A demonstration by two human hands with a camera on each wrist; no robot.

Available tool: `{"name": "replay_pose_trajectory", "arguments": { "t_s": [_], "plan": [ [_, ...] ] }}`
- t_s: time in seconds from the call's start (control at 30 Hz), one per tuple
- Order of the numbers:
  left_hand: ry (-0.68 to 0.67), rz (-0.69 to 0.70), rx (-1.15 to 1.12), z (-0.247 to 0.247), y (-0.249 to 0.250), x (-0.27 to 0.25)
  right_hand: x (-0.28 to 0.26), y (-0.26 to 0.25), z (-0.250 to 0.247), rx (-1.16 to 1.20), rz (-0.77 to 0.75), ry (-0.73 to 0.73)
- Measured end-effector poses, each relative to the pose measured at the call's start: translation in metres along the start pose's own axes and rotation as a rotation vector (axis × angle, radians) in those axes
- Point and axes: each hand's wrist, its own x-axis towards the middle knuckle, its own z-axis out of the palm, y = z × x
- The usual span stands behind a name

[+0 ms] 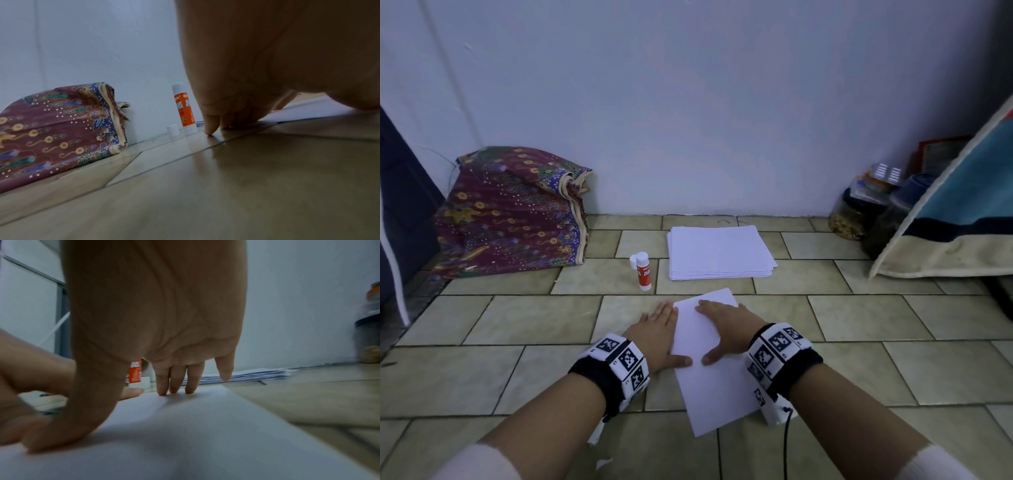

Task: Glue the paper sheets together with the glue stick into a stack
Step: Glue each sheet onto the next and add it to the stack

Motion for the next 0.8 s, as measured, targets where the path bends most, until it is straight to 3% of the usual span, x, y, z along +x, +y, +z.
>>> {"name": "replay_pose_trajectory", "arguments": {
  "t_s": [0.27,0.4,0.53,0.67,0.8],
  "plan": [
    [0.010,-0.014,0.057,-0.007,0.002,-0.003,0.002,0.021,-0.012,-0.058,0.200,0.051],
    [0.133,-0.110,0.153,-0.030,0.007,-0.009,-0.003,0.004,-0.015,-0.235,0.301,0.086],
    [0.201,-0.082,0.129,-0.036,0.001,-0.012,-0.001,-0.008,-0.001,-0.127,0.142,0.062],
    [0.051,0.042,0.013,-0.017,-0.018,-0.006,-0.005,-0.010,0.010,-0.074,-0.065,0.030],
    [-0.080,0.006,0.073,-0.008,-0.028,-0.002,-0.014,0.006,0.004,-0.046,0.026,-0.065]
  ]
}}
